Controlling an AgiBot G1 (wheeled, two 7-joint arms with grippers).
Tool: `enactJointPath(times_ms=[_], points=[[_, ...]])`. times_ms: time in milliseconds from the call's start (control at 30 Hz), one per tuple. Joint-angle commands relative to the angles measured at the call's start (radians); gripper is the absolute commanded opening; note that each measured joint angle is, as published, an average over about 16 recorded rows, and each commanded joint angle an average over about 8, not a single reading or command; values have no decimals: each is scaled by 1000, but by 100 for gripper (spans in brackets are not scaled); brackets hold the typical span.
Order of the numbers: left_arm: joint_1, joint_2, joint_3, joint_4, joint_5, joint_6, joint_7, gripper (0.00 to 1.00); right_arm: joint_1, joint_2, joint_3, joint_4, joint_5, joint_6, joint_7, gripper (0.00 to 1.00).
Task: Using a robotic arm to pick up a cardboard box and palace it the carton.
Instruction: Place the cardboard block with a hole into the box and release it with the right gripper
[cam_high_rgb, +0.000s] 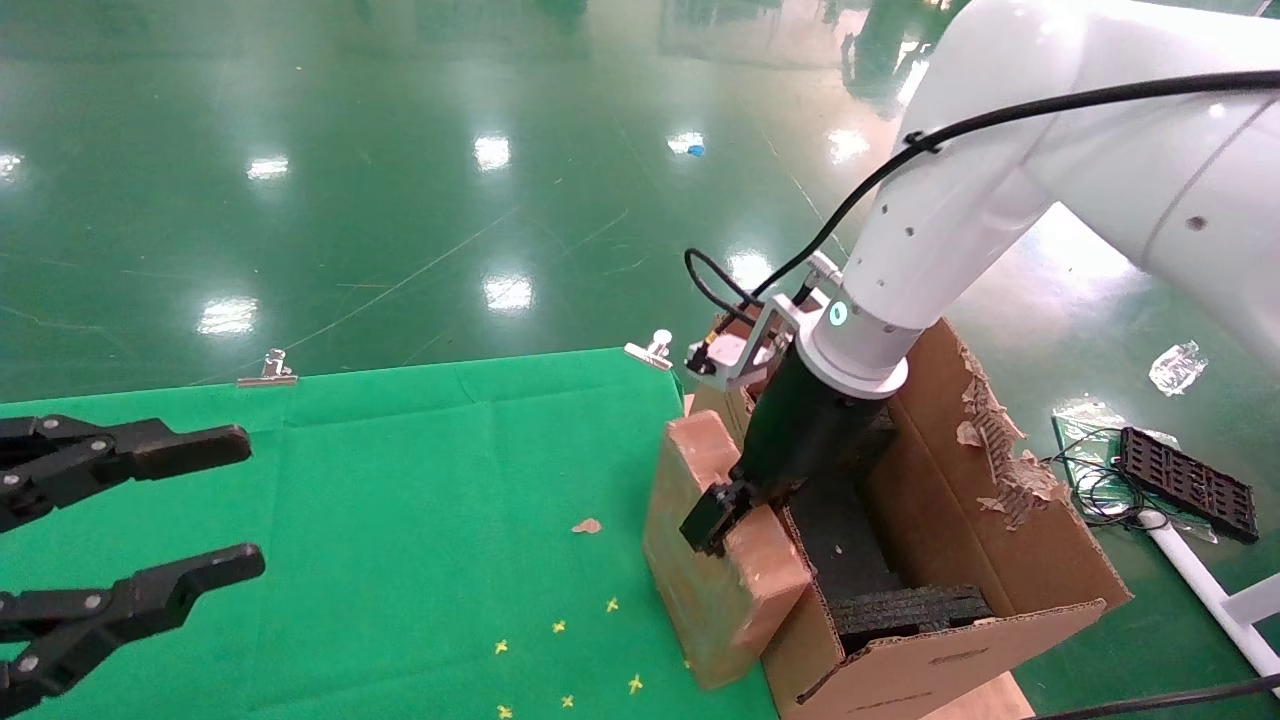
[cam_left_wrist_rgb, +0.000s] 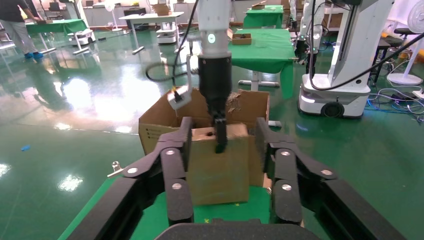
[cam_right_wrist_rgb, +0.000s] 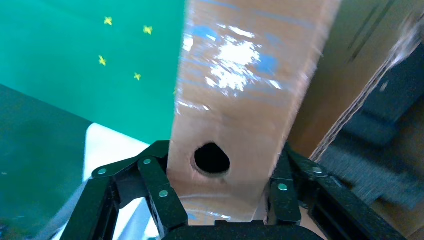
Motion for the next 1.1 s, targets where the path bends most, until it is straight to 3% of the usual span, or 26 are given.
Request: enactJointPath(times_ms=[33, 367, 567, 733, 1000, 1100], points=[[0, 0, 0, 0, 0, 0, 0, 0, 5, 15, 11, 16, 8, 17, -21, 0], [0, 0, 1, 0, 0, 0, 0, 0, 202, 201, 132, 48, 36, 101, -222, 0], [0, 0, 1, 0, -1, 0, 0, 0, 283, 271, 131, -27, -31, 107, -266, 0], [0, 0, 1, 0, -1, 0, 0, 2, 297, 311, 97, -91, -101, 90, -271, 0], [0, -1, 1, 0, -1, -1, 1, 100, 232, 348, 40, -153, -161, 59, -261, 0], [0, -1, 1, 0, -1, -1, 1, 100, 193, 355, 28, -175, -163, 58, -263, 0]])
